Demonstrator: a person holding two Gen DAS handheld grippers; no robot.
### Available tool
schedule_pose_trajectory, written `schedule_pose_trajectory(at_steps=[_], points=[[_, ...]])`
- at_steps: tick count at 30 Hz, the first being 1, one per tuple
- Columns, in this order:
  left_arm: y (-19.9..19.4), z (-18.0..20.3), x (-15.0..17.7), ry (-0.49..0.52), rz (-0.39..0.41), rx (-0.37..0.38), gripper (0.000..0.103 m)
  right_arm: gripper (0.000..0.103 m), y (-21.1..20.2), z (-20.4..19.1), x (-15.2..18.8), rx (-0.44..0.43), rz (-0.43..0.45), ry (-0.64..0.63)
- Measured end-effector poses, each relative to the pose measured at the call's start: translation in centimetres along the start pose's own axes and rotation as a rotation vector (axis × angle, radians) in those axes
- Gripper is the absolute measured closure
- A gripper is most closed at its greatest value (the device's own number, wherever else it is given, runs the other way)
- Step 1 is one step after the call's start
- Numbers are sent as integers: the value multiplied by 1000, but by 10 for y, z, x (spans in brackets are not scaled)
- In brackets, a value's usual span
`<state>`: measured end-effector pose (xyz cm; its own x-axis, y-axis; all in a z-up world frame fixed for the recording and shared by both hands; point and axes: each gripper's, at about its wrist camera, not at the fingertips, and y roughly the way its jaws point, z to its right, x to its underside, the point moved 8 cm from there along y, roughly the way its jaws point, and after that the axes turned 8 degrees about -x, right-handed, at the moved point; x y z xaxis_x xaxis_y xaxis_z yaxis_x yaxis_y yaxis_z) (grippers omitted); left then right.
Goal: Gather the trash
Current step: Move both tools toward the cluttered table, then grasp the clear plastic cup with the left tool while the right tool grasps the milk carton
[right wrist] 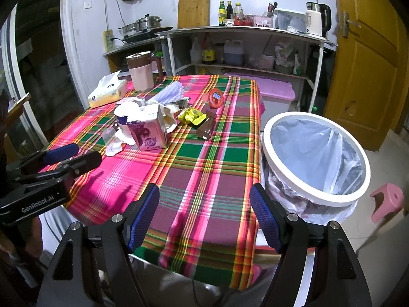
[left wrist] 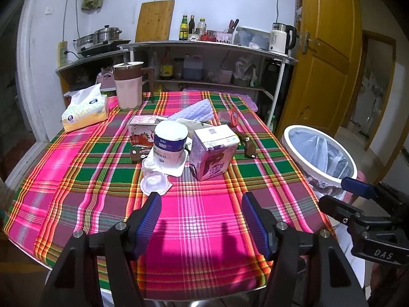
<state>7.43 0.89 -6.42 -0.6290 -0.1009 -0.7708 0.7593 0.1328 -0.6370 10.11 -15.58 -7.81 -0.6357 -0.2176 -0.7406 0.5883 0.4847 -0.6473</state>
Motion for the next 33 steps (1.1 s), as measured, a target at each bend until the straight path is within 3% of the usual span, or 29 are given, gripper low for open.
schedule_pose_trajectory(at_steps=[20,28,30,33], points=[[75,-58,-12,-128,-96,-37,38,29,58,-21,-33,-102,-34,-53],[93,-57,-16,-135,-104,-7,68,29,72,-29,-45,-107,-43,-69],[95,-57,-15,-137,-108,-3,74,29,76,-34,-49,-115,-43,-76],[93,-60,-14,-144,-101,3,74,29,82,-42,-54,-131,-43,-87]])
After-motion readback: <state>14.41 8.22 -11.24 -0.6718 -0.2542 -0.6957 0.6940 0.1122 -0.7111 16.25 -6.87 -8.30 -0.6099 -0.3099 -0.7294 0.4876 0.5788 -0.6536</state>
